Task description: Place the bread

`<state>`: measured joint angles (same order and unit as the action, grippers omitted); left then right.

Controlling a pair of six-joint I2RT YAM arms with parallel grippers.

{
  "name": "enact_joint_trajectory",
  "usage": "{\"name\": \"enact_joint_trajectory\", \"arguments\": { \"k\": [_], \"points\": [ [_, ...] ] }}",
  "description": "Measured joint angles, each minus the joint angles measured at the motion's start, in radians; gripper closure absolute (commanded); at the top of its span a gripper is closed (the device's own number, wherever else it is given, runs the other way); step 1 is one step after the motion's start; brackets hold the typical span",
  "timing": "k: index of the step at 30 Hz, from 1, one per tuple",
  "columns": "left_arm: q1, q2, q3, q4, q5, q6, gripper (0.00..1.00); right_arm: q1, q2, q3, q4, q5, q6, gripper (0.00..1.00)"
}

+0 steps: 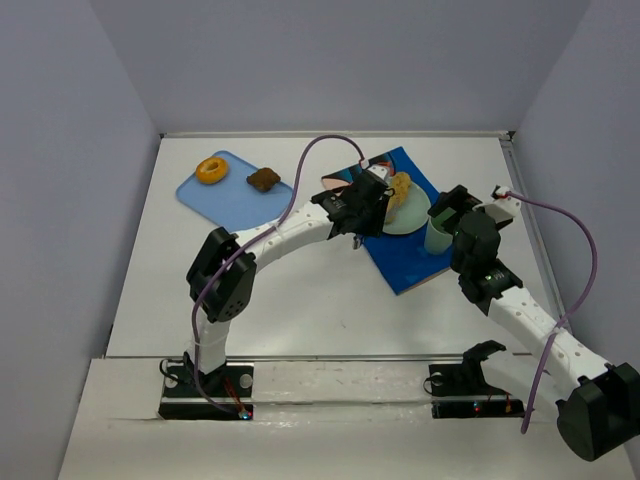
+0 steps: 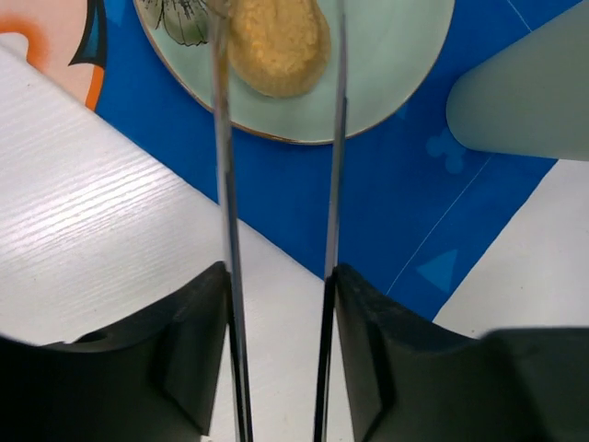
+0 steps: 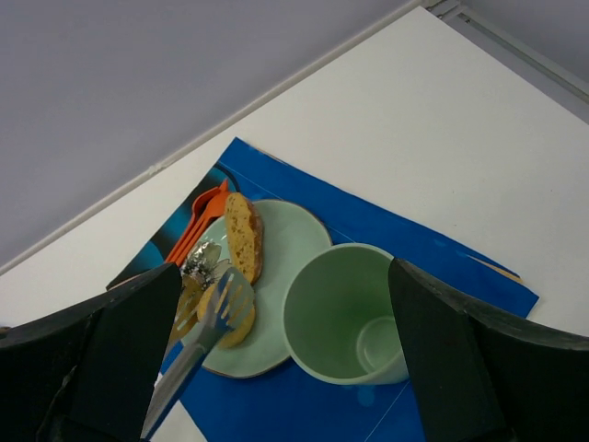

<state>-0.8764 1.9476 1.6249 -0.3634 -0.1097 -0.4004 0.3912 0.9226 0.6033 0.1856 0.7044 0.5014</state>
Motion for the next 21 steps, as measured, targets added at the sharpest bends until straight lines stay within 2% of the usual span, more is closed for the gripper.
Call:
{"name": "enact_joint_trajectory", "arguments": {
  "k": [6,13,21],
  "points": [
    [-0.006,0.000,0.013,-0.007,0.001,-0.001,0.37,0.000,0.002,0.000,0.001,0.007,0.000,0.00],
    [-0.005,-0.017,0.013,-0.026,-0.069,-0.003,0.34,0.000,0.002,0.000,0.001,0.008,0.000,0.00],
    [0.008,-0.221,-0.053,-0.048,-0.213,-0.060,0.31,0.000,0.015,0.000,0.002,0.014,0.000,0.00]
  ]
}}
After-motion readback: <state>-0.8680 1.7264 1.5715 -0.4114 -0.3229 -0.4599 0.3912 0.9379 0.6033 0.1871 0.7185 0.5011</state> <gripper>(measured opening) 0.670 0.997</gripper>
